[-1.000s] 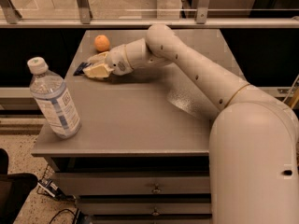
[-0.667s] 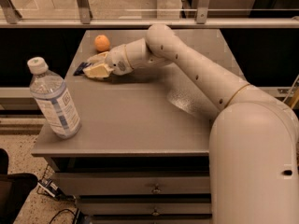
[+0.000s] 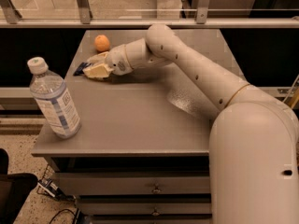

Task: Pick rxbar blueberry

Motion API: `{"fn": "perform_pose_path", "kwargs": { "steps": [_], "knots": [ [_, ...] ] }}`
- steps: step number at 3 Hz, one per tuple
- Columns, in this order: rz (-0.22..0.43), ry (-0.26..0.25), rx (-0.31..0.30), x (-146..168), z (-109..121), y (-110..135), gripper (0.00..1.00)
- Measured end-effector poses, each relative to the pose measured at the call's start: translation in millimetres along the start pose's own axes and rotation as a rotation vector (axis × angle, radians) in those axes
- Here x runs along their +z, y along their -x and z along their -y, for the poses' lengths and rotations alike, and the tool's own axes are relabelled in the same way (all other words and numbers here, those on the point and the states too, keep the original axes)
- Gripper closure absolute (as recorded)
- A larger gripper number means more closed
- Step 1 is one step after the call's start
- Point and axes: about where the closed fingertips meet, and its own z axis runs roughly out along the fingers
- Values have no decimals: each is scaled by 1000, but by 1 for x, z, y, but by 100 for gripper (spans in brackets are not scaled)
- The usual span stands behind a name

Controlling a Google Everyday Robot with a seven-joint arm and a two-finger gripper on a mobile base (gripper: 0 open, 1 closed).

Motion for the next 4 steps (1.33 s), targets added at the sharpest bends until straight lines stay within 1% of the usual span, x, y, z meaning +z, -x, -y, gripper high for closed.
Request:
{"fn": "perform_pose_path", "kwargs": {
  "steps": [4],
  "knots": [
    [0,0,0,0,0,0,100]
  ]
}}
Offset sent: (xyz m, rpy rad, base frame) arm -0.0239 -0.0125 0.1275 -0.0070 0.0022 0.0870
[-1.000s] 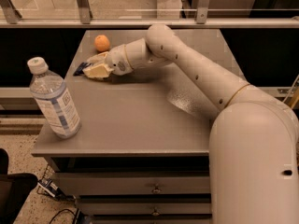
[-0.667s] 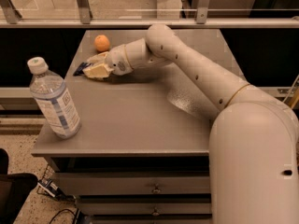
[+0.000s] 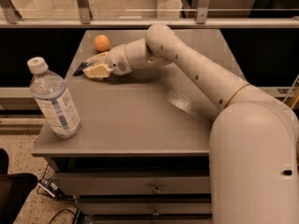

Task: Pick rxbar blueberry

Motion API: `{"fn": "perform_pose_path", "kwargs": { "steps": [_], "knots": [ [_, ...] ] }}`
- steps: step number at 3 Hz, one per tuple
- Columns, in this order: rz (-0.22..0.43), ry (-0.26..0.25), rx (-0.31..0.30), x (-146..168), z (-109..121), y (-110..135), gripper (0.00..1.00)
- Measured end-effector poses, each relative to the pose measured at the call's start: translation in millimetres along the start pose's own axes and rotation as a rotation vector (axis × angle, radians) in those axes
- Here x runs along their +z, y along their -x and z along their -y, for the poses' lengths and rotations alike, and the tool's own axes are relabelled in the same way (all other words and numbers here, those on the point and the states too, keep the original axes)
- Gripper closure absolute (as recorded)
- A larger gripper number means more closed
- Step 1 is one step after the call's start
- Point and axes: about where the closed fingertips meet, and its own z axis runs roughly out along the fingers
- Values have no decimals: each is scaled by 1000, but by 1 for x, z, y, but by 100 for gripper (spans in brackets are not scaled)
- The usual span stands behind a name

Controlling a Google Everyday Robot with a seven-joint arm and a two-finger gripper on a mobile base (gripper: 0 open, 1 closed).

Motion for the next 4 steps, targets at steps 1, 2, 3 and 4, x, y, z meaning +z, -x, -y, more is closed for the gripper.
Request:
{"fn": "perform_pose_path", "kwargs": {
  "steps": [1,2,3,4],
  "knots": [
    [0,0,0,0,0,0,100],
    [0,0,0,0,0,0,100],
    [0,0,0,0,0,0,100],
    [0,0,0,0,0,0,100]
  ]
}}
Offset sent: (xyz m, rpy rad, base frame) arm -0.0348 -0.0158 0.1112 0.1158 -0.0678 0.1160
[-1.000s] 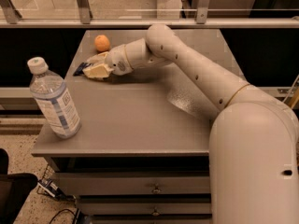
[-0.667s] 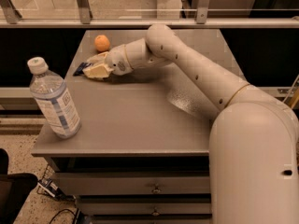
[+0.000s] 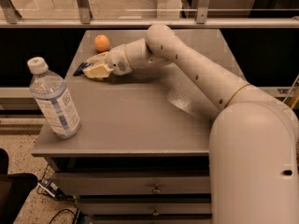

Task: Pick rxbar blueberry

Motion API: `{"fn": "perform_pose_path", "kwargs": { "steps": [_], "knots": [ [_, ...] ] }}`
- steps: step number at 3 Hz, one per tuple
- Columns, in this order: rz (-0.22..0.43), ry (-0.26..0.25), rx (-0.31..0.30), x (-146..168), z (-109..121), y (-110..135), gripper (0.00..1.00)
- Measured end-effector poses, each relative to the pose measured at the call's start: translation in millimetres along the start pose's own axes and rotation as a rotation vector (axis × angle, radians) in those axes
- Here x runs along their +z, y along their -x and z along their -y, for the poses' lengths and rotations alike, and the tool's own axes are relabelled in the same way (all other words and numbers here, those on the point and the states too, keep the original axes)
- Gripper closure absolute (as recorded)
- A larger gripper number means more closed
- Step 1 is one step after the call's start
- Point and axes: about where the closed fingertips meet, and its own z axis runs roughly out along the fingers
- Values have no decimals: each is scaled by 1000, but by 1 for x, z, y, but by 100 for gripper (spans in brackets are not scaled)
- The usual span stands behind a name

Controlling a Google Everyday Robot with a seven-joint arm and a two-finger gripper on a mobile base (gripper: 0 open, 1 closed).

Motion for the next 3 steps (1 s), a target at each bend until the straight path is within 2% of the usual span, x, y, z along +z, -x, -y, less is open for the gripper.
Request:
{"fn": "perform_pose_path", "kwargs": {
  "steps": [2,3],
  "knots": [
    [0,0,0,0,0,0,100],
    [-5,40,-1,1,-4,17,100]
  ]
}}
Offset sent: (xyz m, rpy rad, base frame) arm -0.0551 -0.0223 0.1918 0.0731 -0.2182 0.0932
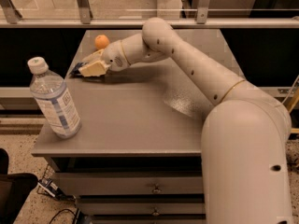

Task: Pick rxbar blueberry

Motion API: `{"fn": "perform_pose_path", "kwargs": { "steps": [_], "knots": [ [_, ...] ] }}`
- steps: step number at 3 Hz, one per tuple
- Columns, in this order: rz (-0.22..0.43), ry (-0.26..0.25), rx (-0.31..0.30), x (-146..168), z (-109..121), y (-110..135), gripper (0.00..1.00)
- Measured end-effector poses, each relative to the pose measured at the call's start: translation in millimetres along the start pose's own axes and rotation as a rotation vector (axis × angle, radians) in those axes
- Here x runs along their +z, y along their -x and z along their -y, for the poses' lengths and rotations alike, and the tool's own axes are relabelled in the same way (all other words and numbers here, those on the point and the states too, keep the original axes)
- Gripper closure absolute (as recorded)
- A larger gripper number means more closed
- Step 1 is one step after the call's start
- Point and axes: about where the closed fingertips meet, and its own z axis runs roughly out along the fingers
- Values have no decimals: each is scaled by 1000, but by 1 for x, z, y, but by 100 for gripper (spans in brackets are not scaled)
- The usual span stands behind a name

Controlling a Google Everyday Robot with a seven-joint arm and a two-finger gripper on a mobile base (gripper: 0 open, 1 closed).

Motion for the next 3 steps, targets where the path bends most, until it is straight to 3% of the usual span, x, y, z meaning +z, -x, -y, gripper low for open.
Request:
{"fn": "perform_pose_path", "kwargs": {
  "steps": [3],
  "knots": [
    [-141,66,-70,-20,-42,103,100]
  ]
}}
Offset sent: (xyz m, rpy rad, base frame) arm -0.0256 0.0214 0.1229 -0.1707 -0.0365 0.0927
